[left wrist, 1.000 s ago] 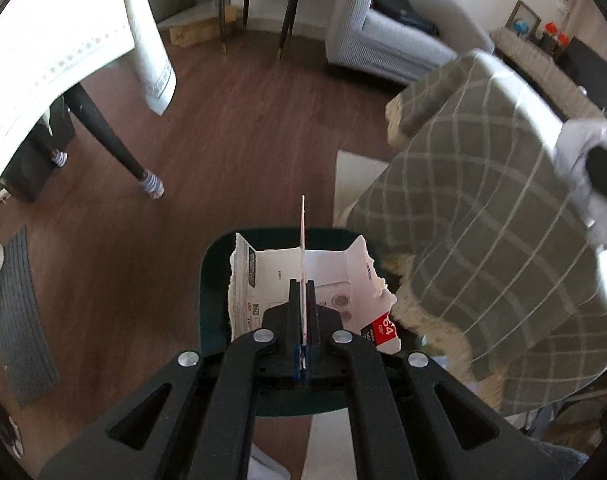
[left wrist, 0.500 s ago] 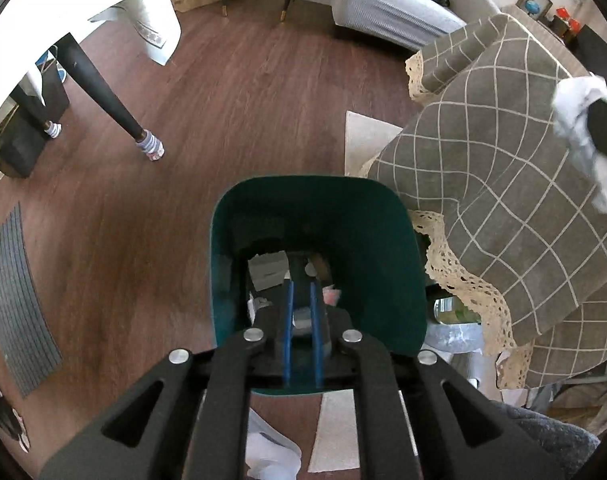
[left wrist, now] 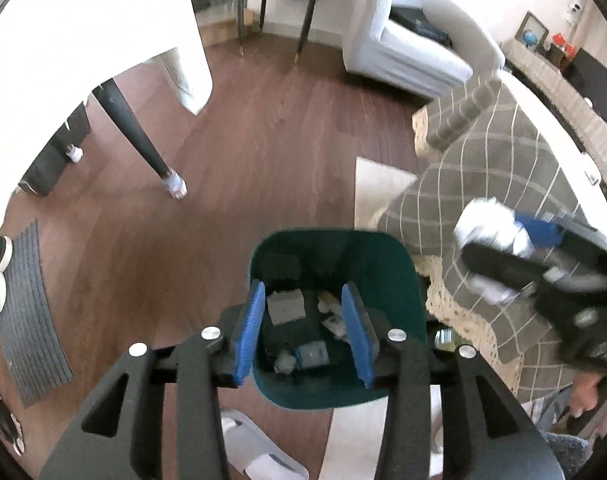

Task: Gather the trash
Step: 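Open both grippers over the bin to drop the package and paper ball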

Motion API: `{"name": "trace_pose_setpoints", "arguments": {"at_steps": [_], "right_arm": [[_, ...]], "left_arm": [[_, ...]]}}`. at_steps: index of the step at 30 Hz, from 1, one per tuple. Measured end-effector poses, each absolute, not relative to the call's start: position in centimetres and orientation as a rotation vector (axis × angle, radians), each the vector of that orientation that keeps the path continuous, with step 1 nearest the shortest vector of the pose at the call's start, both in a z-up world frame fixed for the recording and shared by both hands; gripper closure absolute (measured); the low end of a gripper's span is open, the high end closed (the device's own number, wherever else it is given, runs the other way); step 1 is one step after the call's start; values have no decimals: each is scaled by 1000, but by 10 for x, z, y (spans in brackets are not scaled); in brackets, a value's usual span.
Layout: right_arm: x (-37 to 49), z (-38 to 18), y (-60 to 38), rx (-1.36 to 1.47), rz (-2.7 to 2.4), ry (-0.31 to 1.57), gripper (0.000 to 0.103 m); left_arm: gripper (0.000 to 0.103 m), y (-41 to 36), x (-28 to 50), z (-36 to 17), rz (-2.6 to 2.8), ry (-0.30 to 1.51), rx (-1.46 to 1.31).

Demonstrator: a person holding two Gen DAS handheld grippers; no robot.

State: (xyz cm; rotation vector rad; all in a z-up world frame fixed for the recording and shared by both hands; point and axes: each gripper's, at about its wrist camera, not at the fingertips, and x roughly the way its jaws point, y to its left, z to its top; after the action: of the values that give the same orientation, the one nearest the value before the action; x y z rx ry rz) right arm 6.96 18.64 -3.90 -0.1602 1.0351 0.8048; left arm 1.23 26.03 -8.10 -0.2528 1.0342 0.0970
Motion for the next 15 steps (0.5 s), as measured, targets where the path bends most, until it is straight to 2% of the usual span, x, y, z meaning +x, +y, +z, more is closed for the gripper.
{"name": "trace_pose_setpoints", "arguments": {"at_steps": [6, 15], "right_arm": [[64, -65, 204, -211, 811, 1092, 49], [58, -107, 211, -295, 791, 1190, 49]], "left_arm": [[62, 268, 6, -49, 108, 921, -267], [83, 257, 4, -21, 67, 855, -263]]}}
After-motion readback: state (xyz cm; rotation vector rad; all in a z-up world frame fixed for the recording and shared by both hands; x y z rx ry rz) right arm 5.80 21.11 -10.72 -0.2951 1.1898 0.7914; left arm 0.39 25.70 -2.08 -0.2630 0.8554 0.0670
